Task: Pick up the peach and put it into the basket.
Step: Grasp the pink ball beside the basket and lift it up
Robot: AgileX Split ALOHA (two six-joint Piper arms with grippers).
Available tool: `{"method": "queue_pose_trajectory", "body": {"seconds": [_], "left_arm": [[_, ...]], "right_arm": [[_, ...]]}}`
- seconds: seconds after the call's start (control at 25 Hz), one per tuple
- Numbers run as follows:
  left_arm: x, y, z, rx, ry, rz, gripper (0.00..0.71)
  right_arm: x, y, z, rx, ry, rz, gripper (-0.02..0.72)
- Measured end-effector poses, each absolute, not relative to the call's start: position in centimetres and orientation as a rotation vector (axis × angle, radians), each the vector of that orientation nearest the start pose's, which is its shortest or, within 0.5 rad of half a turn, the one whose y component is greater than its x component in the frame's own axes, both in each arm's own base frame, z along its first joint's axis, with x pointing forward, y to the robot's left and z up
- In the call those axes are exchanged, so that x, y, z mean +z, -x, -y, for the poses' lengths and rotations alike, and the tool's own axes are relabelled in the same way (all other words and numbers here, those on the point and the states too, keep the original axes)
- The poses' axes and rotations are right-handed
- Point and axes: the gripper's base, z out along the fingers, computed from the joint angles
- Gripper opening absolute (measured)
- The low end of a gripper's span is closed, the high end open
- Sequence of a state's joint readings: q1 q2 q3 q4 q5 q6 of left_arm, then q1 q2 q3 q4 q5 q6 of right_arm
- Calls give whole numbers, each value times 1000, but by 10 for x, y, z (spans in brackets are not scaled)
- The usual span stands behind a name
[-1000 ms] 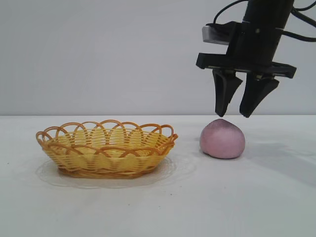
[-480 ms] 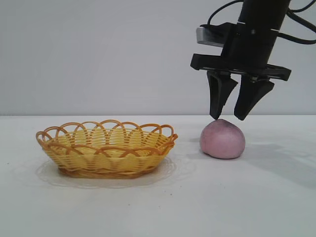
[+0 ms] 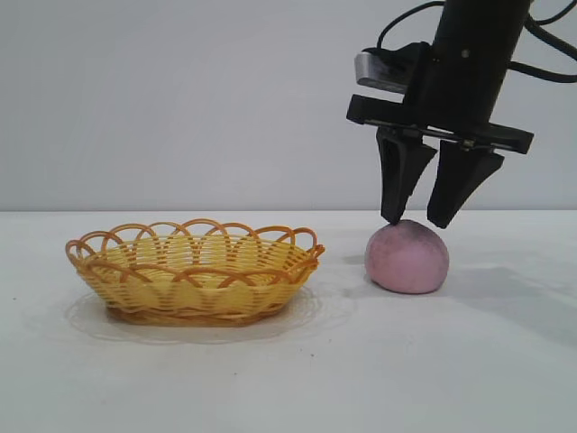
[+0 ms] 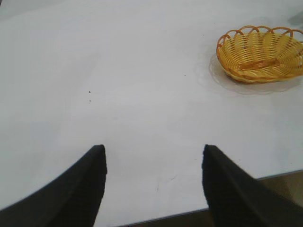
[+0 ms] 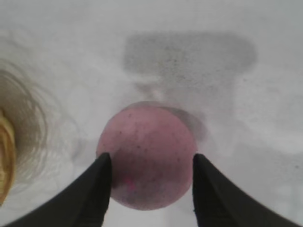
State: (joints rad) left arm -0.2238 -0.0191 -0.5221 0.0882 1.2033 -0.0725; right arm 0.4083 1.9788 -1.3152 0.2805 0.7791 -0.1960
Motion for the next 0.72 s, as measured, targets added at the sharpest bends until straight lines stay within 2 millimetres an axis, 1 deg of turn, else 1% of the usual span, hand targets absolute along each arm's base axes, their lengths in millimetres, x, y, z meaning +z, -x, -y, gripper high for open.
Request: {"method": "queue_pose_trajectory", "body": {"seconds": [0.12, 0.52, 0.6, 0.64, 0.72], "left_arm": [[269, 18, -13, -56, -124, -2188, 391], [270, 19, -15, -42, -96, -2198, 391], [270, 19, -15, -43, -98, -2200, 391], [270, 19, -15, -45, -100, -2200, 391], [270, 19, -15, -45, -100, -2200, 391]], "right_arm": [[162, -351, -172, 359, 617, -2868, 375], [162, -350, -172, 369, 619, -2871, 375], [157, -351, -173, 370, 619, -2876, 375], [152, -352, -173, 368, 624, -2885, 375], [139, -354, -174, 362, 640, -2902, 269]]}}
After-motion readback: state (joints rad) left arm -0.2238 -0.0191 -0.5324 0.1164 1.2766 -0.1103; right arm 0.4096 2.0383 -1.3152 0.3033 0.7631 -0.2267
